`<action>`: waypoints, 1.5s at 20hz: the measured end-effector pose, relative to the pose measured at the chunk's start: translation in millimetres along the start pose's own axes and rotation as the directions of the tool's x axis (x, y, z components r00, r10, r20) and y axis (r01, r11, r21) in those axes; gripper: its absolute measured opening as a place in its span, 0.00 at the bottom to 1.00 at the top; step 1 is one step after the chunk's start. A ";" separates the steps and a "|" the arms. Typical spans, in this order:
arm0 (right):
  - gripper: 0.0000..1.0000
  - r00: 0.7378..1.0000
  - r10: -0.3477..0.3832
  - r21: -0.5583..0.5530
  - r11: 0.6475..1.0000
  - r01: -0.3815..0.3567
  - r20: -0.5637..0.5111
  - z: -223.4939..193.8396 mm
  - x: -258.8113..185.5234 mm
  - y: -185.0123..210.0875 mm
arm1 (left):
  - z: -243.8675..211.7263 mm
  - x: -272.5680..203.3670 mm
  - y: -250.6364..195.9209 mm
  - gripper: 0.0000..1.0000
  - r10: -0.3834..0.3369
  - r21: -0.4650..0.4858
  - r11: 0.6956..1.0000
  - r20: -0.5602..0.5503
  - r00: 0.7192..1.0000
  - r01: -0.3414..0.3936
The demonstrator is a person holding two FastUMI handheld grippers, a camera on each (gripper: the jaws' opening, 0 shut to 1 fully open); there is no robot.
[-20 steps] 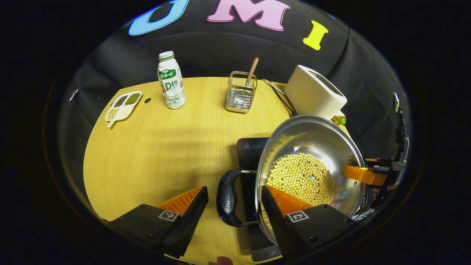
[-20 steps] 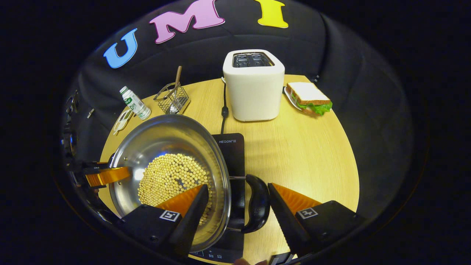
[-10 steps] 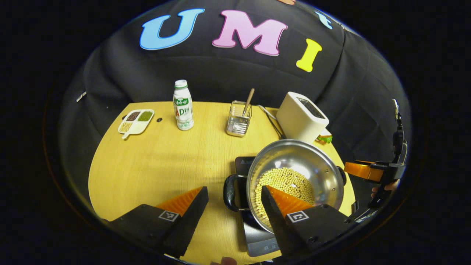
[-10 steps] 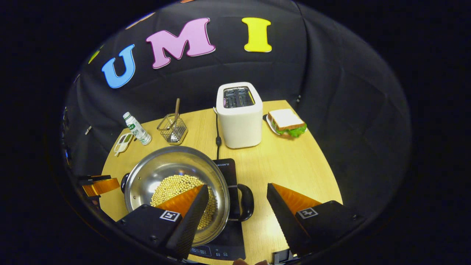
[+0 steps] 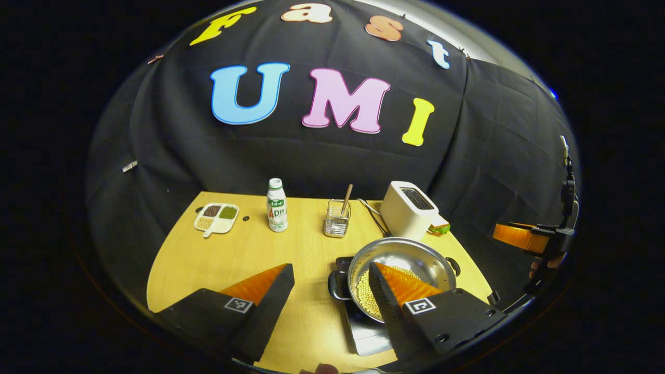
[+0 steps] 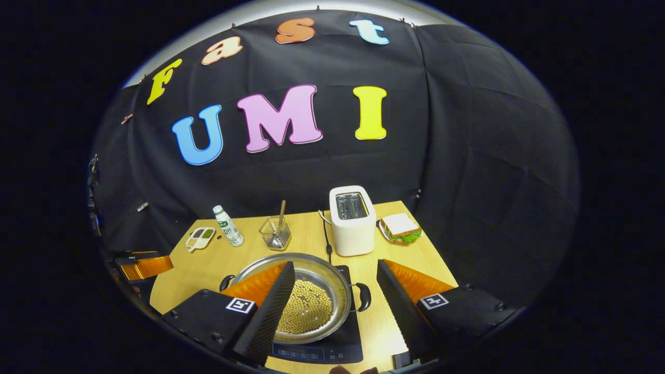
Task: First push the handle of the pot to place it horizontally, then grasp the pot with both hands and set it on the induction cooktop.
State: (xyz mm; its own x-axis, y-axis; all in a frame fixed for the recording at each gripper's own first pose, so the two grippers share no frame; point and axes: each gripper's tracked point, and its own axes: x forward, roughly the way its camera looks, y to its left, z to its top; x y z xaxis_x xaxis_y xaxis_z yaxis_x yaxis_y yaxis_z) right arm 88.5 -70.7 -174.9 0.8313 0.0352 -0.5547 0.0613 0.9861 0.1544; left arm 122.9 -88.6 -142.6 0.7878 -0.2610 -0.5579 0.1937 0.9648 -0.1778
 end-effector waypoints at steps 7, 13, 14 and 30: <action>0.99 0.981 0.021 -0.016 1.000 -0.018 0.191 40.7 -70.7 33.2 | 17.3 -66.8 4.7 0.90 -0.015 0.027 1.000 0.131 0.991 0.012; 0.99 0.940 0.013 -0.010 1.000 -0.010 0.341 63.2 -114.8 54.6 | 35.8 -112.1 11.6 0.90 -0.023 0.063 0.998 0.289 0.957 0.005; 0.99 0.930 0.013 -0.017 1.000 -0.008 0.367 66.1 -121.5 57.3 | 38.9 -120.5 13.4 0.90 -0.023 0.068 0.998 0.315 0.949 0.001; 0.98 0.876 0.009 -0.093 0.995 0.041 0.482 77.9 -149.0 74.1 | 57.3 -175.5 16.2 0.89 0.007 0.138 0.986 0.508 0.861 -0.090</action>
State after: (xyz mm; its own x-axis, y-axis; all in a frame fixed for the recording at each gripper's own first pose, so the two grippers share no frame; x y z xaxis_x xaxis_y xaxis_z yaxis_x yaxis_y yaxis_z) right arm 12.2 -15.4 -17.1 0.9951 -0.0384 -0.0909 0.0434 0.9976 0.0545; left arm 21.2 -25.3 -1.2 0.9770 -0.2015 -0.0701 0.2010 0.9795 -0.0136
